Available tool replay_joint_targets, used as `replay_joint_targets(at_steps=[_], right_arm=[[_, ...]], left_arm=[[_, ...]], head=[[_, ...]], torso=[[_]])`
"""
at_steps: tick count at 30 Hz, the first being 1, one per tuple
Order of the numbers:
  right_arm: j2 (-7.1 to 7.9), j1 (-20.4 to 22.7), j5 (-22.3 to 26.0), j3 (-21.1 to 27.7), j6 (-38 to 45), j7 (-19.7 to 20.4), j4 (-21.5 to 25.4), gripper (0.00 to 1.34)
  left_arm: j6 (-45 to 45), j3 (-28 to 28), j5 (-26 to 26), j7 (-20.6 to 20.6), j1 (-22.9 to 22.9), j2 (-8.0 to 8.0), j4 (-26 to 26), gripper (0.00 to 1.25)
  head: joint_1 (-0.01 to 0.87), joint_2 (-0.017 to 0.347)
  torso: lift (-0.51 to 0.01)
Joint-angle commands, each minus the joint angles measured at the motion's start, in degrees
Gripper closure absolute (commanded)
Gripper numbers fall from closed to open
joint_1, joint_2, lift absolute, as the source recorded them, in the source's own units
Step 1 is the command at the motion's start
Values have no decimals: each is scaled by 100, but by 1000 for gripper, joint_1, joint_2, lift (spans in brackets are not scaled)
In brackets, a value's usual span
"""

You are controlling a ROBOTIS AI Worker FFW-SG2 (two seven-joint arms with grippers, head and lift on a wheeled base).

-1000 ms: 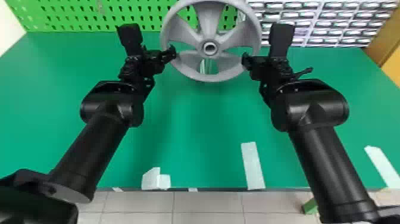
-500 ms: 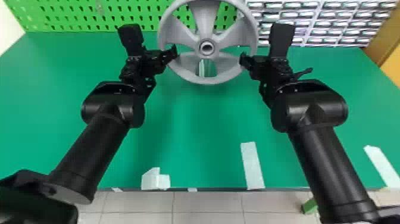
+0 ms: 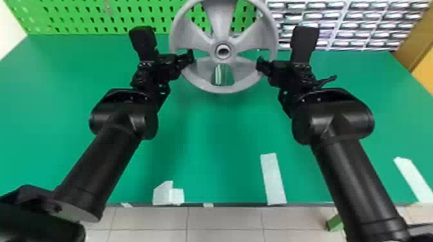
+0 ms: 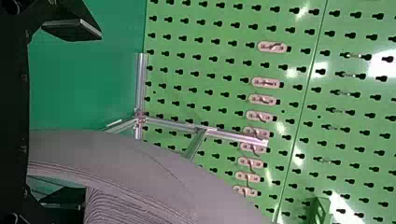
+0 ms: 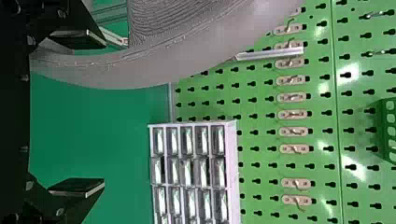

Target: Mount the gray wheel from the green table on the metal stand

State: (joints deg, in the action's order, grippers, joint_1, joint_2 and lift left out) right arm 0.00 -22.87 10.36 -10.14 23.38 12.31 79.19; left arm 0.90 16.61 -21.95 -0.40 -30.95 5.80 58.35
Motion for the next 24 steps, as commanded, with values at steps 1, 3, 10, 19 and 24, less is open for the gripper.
replay_joint_targets(at_steps=[1,3,10,19,24], right_arm=[[-5,2,28,-32,-36,-9,0,165],[-5,2,28,-32,-44,-18,0,131],[-5,10,54,-40,-97,-79,0,76],[-5,19,72,-67,-176,-132,0,76],[-5,54,46,-75,-194,-141,62,76]], left_arm=[[-2,9,-2,-4,2,-9,0,93],[7,0,-2,5,10,-9,0,93],[-2,-26,7,-4,37,-9,0,93],[77,-114,226,-4,151,0,264,93],[191,-228,341,-48,292,0,537,93]], head=[[868,52],[868,52],[868,52],[868,52],[868,52]], torso=[[-93],[-93],[-93],[-93],[-93]])
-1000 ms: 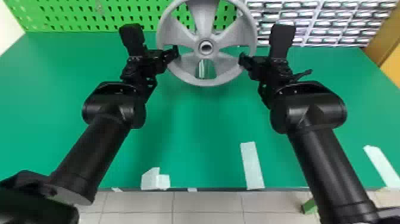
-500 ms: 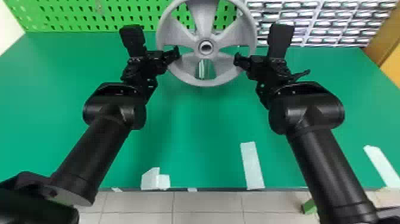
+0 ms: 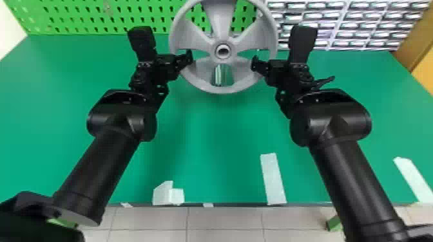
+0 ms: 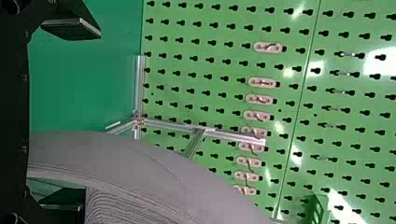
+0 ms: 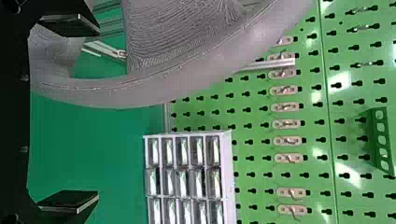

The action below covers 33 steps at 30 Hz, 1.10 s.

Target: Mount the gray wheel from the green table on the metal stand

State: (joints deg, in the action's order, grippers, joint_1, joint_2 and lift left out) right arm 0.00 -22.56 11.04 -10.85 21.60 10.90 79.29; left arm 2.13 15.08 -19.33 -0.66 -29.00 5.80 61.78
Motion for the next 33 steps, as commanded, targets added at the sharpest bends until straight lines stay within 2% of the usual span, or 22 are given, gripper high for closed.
replay_joint_targets(at_steps=[1,18,33], right_arm=[[-5,32,-23,-5,-25,0,69,76],[-5,147,-102,-14,-16,0,324,78],[-5,384,-93,65,55,9,737,78]], left_arm=[[95,-93,87,-39,123,1,229,93],[271,-234,175,-48,448,27,739,93],[403,-225,210,-48,747,36,1275,93]], head=[[868,52],[868,52],[868,52]], torso=[[-93],[-93],[-93]])
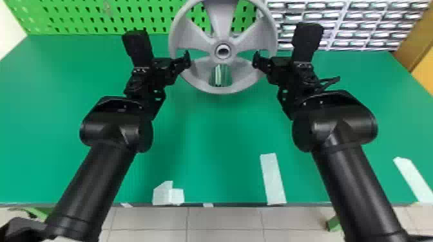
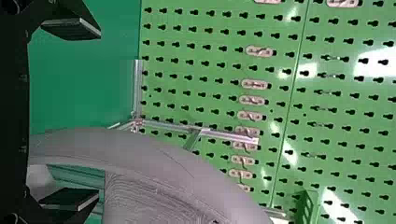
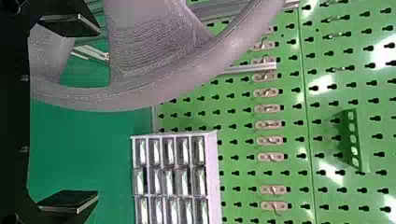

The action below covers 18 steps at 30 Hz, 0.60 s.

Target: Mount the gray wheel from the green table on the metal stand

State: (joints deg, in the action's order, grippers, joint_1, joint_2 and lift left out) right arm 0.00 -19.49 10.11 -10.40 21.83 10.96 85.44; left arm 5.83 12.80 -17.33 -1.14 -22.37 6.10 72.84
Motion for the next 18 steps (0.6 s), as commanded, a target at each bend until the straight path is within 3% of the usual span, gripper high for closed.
replay_joint_targets(at_steps=[1,18], right_arm=[[-5,95,0,20,32,2,149,78],[-5,411,26,29,32,2,571,76]], left_arm=[[41,3,19,0,110,14,213,93],[243,-269,160,-44,708,49,1206,93]], head=[[868,52],[868,52]], torso=[[-93],[-93]])
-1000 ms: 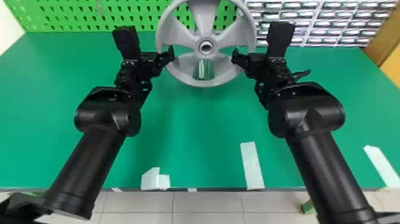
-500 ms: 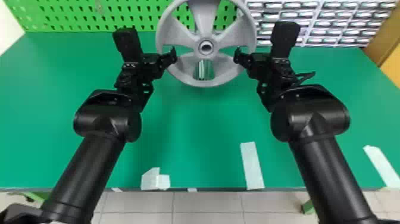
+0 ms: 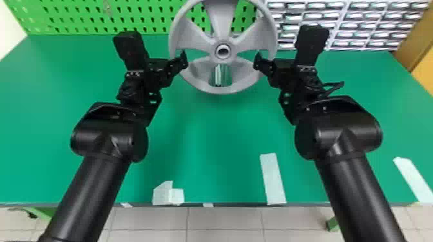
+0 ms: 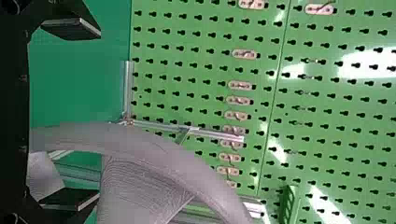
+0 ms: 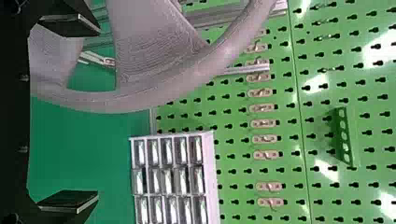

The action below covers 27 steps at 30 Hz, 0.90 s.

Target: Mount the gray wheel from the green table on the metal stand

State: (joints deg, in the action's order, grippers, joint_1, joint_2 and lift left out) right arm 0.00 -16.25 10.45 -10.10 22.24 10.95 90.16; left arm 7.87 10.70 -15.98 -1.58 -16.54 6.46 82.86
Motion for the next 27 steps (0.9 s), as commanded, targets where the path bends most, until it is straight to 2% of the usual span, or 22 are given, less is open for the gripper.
replay_joint_targets(at_steps=[1,10,17,27], right_arm=[[-5,104,-8,-1,-9,-5,116,78],[0,350,-34,-18,-272,-5,300,76],[97,675,-105,-71,-747,-58,371,76],[167,1001,-237,-106,-1283,-119,362,76]], left_arm=[[66,-77,34,0,160,22,266,93],[171,-253,148,0,582,58,846,93],[268,-525,289,0,1074,58,1382,93],[277,-868,447,158,1496,66,1655,93]], head=[[868,52],[868,52],[868,52],[868,52]], torso=[[-93],[-93],[-93],[-93]])
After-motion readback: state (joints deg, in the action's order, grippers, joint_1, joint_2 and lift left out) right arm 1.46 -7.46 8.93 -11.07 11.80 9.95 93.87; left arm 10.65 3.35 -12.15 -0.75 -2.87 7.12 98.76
